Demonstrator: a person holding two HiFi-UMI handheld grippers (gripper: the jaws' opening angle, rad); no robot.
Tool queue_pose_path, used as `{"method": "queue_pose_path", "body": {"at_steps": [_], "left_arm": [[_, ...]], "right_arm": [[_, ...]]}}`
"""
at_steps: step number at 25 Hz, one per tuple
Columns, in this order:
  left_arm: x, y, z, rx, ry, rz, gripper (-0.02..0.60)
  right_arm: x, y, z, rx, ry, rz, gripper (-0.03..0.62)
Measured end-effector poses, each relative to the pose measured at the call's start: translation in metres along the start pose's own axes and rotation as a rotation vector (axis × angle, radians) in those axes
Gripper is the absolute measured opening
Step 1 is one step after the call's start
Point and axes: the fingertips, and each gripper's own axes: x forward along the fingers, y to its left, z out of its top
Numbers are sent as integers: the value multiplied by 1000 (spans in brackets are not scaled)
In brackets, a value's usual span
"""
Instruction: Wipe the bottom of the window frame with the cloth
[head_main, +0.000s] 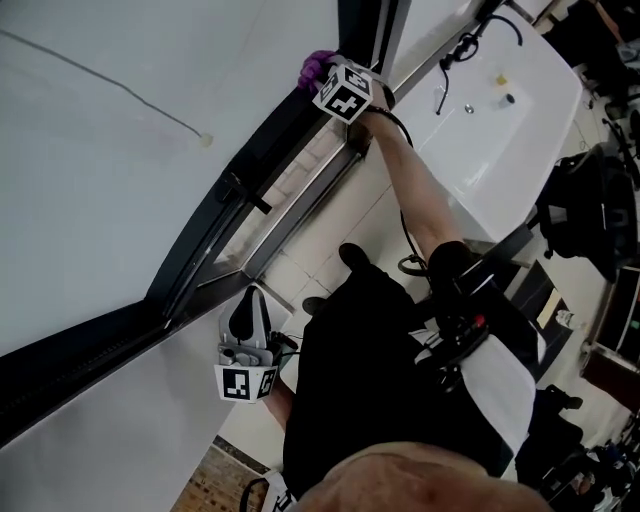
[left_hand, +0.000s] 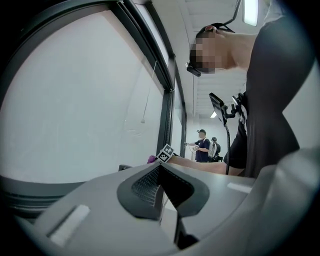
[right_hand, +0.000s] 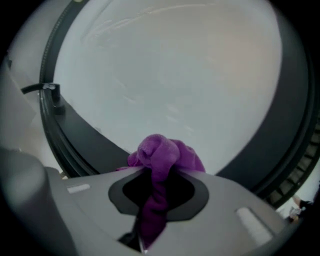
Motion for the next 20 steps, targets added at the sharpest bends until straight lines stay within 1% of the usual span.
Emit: {"method": "queue_pose_path", "body": {"at_steps": [3, 4, 6, 9, 10, 11, 12, 13, 15, 16, 17, 18, 19, 20], "left_arm": [[3, -2, -1, -1, -4, -7, 0], [5, -3, 0, 1, -8, -9, 0], [8, -5, 5, 9, -22, -15, 0], [8, -6, 11, 24, -32, -29, 0], [5, -6, 11, 24, -30, -27, 0], [2, -4, 9, 21, -28, -21, 0], [-1, -1, 8, 16, -27, -12, 0], [-3, 2, 6, 10, -27, -4, 0], [-4, 6, 4, 2, -31, 4, 0], [-5, 7, 4, 1, -31, 3, 0], [-5, 7, 4, 2, -32, -1, 0], [-5, 7, 4, 2, -32, -6, 0], [-5, 7, 4, 2, -33, -8, 0], [-5, 7, 4, 1, -34, -7, 0]], "right_arm": [[4, -48, -25, -5, 116, -153, 63], [6, -58, -30, -24, 156, -207, 62], [10, -64, -34, -77, 211, -282, 61], [-1, -68, -41, -132, 268, -375, 63], [-16, -67, -40, -132, 266, -410, 66], [-36, -58, -32, -112, 223, -424, 66], [-57, -39, -12, -71, 125, -387, 67], [-78, -10, 16, -18, -18, -290, 67], [-109, 62, 79, 65, -324, 16, 67], [-117, 98, 103, 71, -426, 158, 67], [-117, 129, 119, 47, -475, 260, 67], [-110, 154, 127, -2, -469, 313, 67], [-95, 172, 128, -69, -420, 322, 67], [-75, 185, 124, -140, -345, 300, 67]]}}
